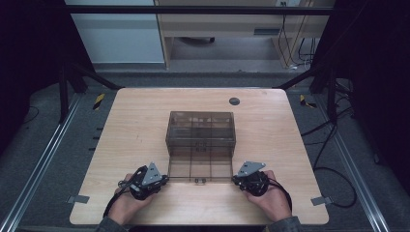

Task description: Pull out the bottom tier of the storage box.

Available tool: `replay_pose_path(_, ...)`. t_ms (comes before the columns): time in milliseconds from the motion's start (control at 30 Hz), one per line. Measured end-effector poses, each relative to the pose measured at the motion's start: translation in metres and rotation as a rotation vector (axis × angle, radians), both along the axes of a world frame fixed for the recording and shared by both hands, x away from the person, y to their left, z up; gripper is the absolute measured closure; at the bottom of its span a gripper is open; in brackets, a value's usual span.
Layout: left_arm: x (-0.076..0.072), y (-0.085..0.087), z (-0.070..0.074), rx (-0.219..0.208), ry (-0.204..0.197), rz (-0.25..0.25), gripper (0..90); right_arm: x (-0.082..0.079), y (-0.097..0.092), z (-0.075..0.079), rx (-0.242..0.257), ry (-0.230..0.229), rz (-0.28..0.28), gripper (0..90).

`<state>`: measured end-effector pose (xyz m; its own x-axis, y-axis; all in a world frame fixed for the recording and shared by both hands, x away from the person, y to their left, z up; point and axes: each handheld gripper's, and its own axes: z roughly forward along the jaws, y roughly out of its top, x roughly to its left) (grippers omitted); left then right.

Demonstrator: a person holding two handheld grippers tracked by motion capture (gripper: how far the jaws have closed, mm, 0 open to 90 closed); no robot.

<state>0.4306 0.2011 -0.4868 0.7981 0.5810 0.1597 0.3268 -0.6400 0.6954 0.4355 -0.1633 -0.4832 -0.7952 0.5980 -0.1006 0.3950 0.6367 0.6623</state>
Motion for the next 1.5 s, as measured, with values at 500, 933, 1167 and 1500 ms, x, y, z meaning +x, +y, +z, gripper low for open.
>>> replay_pose_path(500, -0.001, 0.011, 0.010, -0.116, -0.037, 0.087, 27.9, 0.002, -0.032, 0.010, 0.096, -0.023, -0.158, 37.0)
replay_pose_path(933, 0.009, 0.035, 0.010, -0.180, -0.049, 0.218, 7.8, -0.003, -0.058, 0.011, -0.025, 0.071, -0.170, 23.2)
replay_pose_path(1167, 0.012, 0.037, 0.009, -0.171, -0.053, 0.241, 7.8, -0.003, -0.059, 0.005, -0.099, 0.129, -0.126, 23.6)
replay_pose_path(1500, 0.013, 0.040, 0.010, -0.173, -0.058, 0.248, 7.8, 0.007, -0.056, 0.007, -0.150, 0.199, -0.113, 24.2)
